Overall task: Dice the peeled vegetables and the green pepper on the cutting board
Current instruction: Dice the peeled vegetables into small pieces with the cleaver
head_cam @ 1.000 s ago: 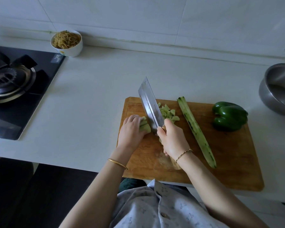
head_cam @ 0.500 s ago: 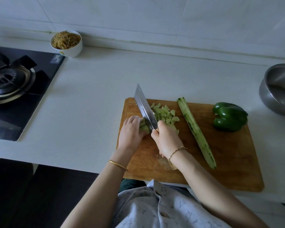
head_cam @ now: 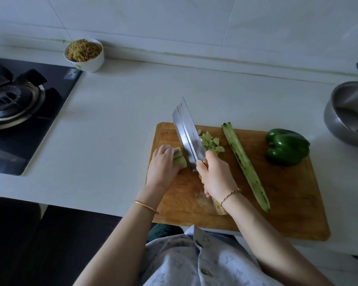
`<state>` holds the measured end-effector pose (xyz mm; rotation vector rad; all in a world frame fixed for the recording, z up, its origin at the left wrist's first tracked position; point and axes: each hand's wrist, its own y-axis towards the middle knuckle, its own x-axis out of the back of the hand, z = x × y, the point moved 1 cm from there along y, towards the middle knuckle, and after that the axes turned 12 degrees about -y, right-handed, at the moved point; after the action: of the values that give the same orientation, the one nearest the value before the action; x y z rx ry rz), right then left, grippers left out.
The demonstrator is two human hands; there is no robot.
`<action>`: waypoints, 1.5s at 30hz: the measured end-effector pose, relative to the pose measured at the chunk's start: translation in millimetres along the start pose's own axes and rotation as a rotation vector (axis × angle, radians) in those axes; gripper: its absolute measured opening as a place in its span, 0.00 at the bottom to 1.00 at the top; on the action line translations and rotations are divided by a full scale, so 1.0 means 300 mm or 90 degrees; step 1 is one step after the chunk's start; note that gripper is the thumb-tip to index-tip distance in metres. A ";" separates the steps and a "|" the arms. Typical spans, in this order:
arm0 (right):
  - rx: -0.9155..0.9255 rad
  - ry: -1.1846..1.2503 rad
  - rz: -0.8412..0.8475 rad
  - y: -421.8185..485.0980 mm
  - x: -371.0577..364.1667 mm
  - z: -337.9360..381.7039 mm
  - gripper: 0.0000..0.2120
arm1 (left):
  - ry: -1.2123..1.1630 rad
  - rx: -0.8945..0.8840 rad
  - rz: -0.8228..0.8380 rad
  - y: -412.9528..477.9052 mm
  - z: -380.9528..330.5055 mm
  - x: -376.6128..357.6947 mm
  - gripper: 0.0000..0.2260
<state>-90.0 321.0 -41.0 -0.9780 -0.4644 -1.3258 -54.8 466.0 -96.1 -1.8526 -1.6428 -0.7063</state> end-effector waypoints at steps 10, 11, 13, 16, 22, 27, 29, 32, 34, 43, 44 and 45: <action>-0.006 -0.043 0.056 0.008 0.013 0.026 0.08 | 0.004 -0.012 -0.014 -0.001 0.000 -0.004 0.19; -0.008 -0.046 0.063 0.013 0.013 0.029 0.08 | 0.004 -0.012 -0.016 0.000 -0.001 -0.004 0.19; -0.014 -0.054 0.074 0.021 0.003 0.038 0.08 | 0.000 -0.013 -0.019 0.000 -0.001 -0.005 0.19; -0.015 -0.094 0.059 0.029 -0.029 0.037 0.08 | -0.004 -0.016 -0.017 -0.002 -0.003 -0.003 0.19; -0.042 0.027 0.026 0.017 -0.034 -0.004 0.10 | -0.022 0.008 0.002 0.002 -0.001 0.013 0.18; -0.018 0.036 0.018 -0.005 -0.014 0.000 0.10 | -0.020 0.016 -0.004 -0.003 0.002 0.014 0.19; -0.002 0.022 0.018 -0.007 -0.011 0.007 0.09 | -0.016 0.014 0.001 -0.002 0.000 0.014 0.19; 0.007 0.001 0.024 -0.008 -0.012 0.012 0.10 | -0.013 0.003 -0.005 -0.003 0.001 0.014 0.18; 0.008 -0.015 0.033 -0.008 -0.007 0.017 0.09 | -0.013 -0.004 -0.010 -0.005 0.003 0.012 0.18; 0.000 -0.109 0.052 0.009 -0.034 0.049 0.09 | -0.029 -0.019 -0.018 -0.010 0.007 0.009 0.18; -0.005 -0.095 0.050 0.011 -0.039 0.041 0.09 | -0.027 -0.021 -0.017 -0.010 0.007 0.011 0.18; -0.011 -0.068 0.048 0.012 -0.041 0.032 0.09 | -0.023 -0.020 -0.014 -0.008 0.006 0.013 0.17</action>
<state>-87.3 335.9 -46.6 -1.0753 -0.4935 -1.2161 -56.8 470.3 -94.5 -1.8816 -1.6861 -0.7162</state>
